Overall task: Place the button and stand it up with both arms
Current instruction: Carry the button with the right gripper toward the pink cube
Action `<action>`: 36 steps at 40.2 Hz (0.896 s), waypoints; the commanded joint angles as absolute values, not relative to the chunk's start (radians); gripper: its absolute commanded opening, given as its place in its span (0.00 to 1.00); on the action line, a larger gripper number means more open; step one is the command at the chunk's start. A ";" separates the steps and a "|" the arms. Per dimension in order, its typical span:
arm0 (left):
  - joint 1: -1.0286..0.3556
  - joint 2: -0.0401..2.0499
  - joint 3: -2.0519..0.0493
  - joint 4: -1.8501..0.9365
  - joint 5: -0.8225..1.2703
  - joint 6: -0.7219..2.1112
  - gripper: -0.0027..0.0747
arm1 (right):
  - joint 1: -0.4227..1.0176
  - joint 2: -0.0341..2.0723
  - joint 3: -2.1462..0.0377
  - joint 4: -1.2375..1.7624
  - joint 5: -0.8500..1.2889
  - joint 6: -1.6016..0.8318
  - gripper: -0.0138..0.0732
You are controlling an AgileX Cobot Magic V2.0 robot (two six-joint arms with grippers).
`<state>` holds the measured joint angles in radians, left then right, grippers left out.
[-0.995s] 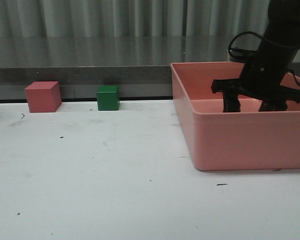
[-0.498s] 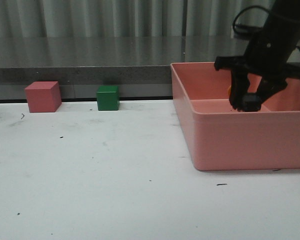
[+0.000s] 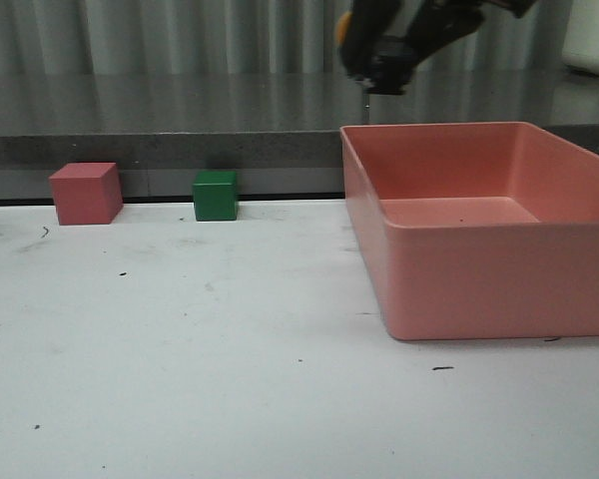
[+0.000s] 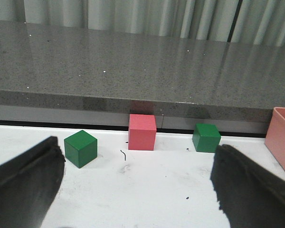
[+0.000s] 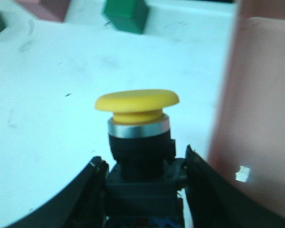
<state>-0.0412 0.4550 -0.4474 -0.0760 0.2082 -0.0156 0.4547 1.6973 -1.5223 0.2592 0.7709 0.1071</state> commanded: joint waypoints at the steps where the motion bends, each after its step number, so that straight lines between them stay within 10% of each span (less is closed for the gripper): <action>1: -0.040 0.466 -0.477 -0.088 0.131 -0.019 0.81 | 0.540 1.669 -1.551 0.320 0.715 0.080 0.38; 16: -0.040 0.466 -0.477 -0.088 0.131 -0.019 0.81 | 0.799 2.003 -1.866 0.322 0.821 0.137 0.38; 36: -0.040 0.466 -0.477 -0.088 0.133 -0.019 0.81 | 0.803 2.275 -2.076 -0.103 0.904 0.844 0.38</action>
